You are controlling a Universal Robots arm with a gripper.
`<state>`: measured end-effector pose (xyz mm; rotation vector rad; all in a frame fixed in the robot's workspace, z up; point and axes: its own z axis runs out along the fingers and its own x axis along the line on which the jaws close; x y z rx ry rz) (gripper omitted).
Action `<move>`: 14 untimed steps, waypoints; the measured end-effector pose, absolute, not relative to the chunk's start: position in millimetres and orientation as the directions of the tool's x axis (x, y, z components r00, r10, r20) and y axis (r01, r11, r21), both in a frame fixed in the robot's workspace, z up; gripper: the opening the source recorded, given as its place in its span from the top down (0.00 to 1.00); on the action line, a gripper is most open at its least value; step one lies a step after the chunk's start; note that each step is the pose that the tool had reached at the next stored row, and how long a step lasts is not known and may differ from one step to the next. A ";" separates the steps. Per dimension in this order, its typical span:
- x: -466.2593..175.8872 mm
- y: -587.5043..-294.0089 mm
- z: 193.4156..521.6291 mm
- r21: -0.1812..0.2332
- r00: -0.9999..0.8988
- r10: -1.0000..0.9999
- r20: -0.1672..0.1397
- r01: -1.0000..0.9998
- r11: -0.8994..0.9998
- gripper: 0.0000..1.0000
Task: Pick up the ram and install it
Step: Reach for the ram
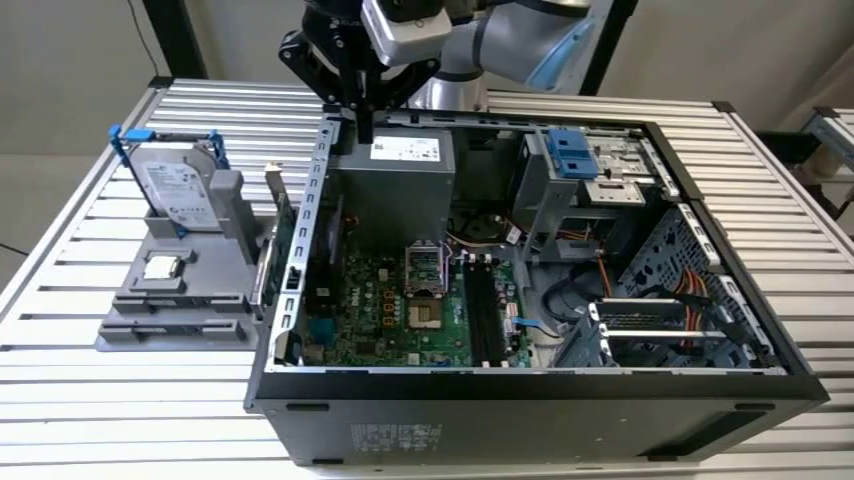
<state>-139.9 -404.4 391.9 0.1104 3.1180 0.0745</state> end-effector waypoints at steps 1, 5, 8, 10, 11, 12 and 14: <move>-141.0 -404.8 391.9 0.048 -0.997 0.071 -0.019 0.070 0.996 1.00; -144.1 -405.7 391.6 0.048 -0.997 0.071 -0.019 0.070 0.996 1.00; -146.5 -407.2 391.5 0.048 -0.997 0.071 -0.019 0.070 0.996 1.00; -148.5 -407.9 391.4 0.048 -0.997 0.071 -0.019 0.070 0.996 1.00; -149.5 -408.2 391.3 0.048 -0.997 0.071 -0.019 0.070 0.996 1.00; -150.6 -408.7 391.3 0.048 -0.997 0.071 -0.019 0.070 0.996 1.00; -152.5 -409.5 391.1 0.048 -0.997 0.071 -0.019 0.070 0.996 1.00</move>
